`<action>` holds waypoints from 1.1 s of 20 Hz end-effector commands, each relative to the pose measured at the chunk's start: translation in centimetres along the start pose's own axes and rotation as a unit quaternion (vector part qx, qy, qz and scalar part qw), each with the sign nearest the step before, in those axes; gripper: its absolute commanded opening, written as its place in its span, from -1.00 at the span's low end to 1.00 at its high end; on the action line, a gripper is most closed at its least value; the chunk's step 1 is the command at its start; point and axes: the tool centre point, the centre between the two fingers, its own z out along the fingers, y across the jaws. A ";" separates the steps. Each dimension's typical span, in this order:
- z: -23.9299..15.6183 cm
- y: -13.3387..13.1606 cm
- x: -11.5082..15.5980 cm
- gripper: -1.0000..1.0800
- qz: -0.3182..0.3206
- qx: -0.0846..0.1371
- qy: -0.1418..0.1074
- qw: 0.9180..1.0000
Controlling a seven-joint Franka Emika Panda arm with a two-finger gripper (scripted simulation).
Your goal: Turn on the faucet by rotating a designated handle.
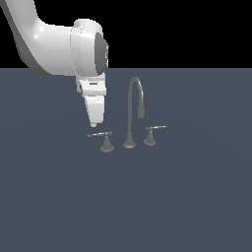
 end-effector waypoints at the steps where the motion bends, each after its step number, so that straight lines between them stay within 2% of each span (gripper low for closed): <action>1: 1.4 -0.3 0.2 -1.00 0.020 0.002 0.012 1.000; 9: 3.9 -0.7 0.7 -1.00 0.052 0.005 0.034 0.998; 16: 4.1 -0.7 0.7 -1.00 0.054 0.005 0.036 0.998; 22: 4.1 0.9 -0.3 -1.00 0.055 0.005 0.036 0.998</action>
